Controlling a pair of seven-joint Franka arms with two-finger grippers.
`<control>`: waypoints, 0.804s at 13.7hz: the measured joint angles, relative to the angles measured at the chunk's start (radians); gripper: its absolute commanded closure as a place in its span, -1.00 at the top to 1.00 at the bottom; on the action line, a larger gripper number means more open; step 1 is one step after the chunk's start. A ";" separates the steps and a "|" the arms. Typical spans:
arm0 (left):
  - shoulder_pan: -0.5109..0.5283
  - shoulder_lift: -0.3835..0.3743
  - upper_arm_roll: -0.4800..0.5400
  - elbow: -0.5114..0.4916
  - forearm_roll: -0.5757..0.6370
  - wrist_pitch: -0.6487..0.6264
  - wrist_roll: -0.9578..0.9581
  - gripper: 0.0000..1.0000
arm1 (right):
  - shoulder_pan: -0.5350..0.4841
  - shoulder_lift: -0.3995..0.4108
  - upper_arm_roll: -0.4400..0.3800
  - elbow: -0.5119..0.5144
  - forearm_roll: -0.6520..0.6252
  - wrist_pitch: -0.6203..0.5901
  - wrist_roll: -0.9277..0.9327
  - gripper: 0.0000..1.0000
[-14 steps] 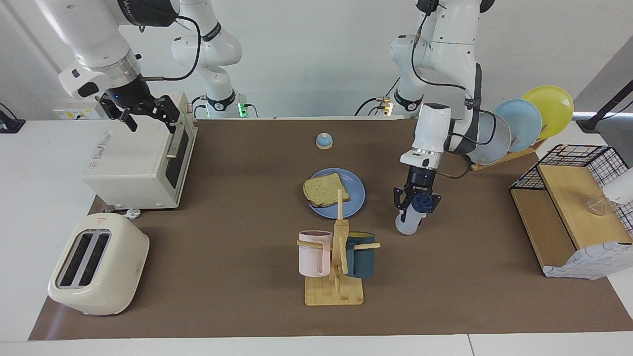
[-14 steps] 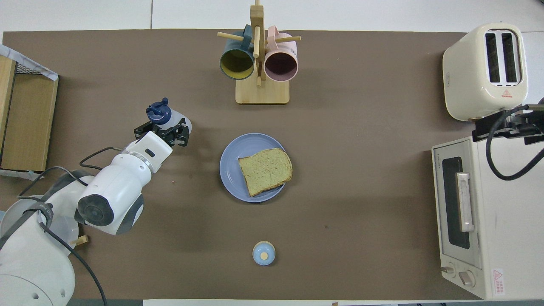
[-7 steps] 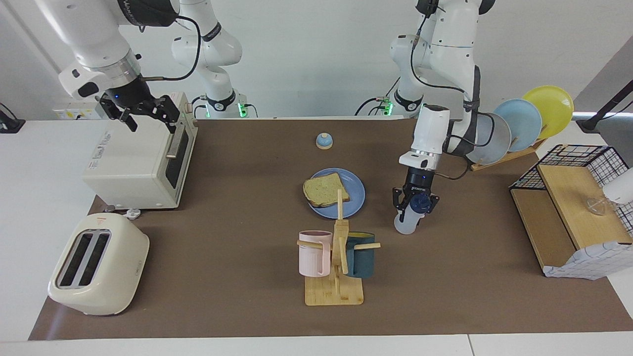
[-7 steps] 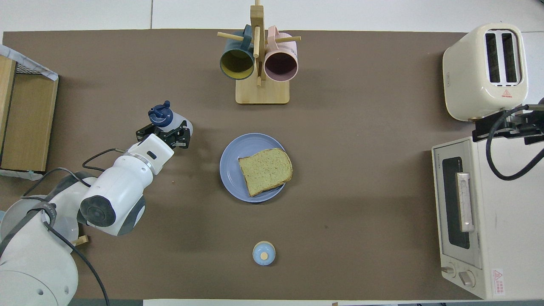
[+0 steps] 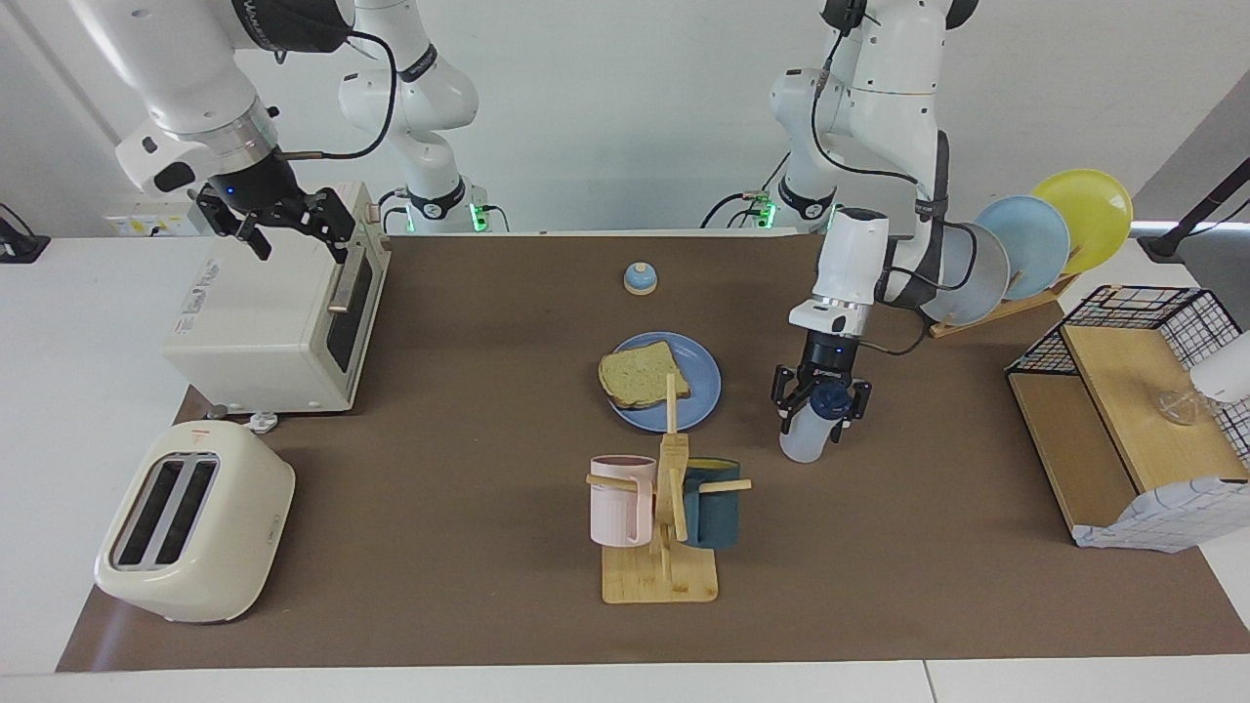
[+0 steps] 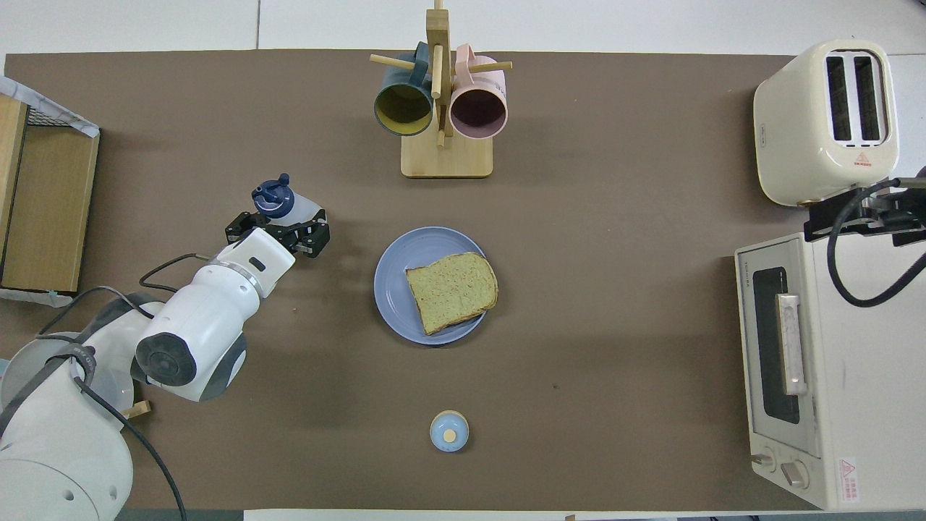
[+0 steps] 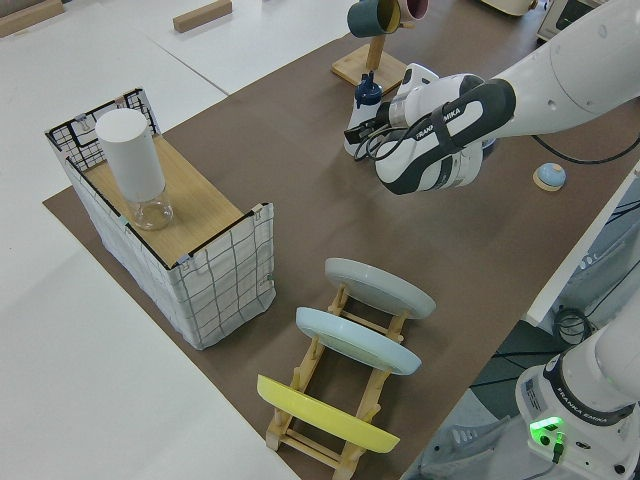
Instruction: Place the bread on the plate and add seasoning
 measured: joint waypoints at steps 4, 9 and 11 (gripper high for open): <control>0.000 0.000 0.000 -0.004 0.000 0.000 0.000 1.00 | 0.000 0.000 0.000 0.000 0.000 0.000 0.000 1.00; 0.000 -0.001 -0.001 -0.023 0.000 0.010 0.000 1.00 | 0.000 0.000 0.000 0.000 0.000 0.000 0.000 1.00; 0.000 -0.012 -0.001 -0.037 0.000 0.013 0.000 1.00 | 0.000 0.000 0.000 0.000 0.000 0.000 0.000 1.00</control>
